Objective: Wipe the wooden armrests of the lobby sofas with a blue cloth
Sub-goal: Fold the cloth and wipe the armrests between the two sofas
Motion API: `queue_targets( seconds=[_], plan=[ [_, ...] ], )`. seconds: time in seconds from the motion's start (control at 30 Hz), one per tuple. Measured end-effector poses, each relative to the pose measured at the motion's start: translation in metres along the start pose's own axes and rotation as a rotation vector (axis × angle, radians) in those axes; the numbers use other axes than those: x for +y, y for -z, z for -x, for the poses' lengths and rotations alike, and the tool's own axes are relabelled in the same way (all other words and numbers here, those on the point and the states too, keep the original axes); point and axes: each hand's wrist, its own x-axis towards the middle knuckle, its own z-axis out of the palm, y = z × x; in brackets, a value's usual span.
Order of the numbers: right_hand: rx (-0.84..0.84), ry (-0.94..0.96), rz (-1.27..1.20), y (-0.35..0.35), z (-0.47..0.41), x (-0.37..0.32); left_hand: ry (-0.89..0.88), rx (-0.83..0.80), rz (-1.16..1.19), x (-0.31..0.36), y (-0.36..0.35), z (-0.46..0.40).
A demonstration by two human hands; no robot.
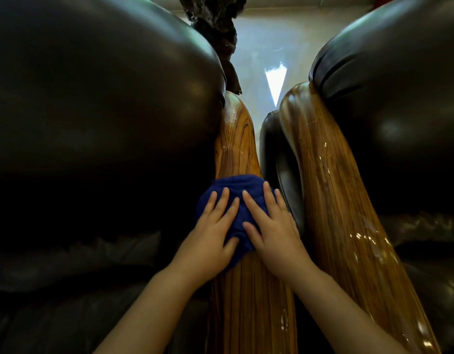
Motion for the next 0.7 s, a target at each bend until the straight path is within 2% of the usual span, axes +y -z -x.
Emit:
queue_targets(
  seconds=[0.17, 0.4, 0.57, 0.7],
  plan=[
    [-0.019, 0.002, -0.09, 0.01, -0.054, 0.004, 0.025, -0.053, -0.104, 0.0, 0.033, -0.051],
    [-0.161, 0.0, -0.166, 0.037, -0.118, 0.005, 0.107, -0.056, -0.189, 0.007, 0.064, -0.094],
    [-0.069, 0.02, -0.191, 0.038, -0.098, 0.005, 0.124, 0.115, -0.176, 0.024, 0.048, -0.069],
    [0.005, 0.03, -0.114, 0.033, -0.056, 0.001, 0.089, 0.149, -0.142, 0.033, 0.04, -0.029]
  ],
)
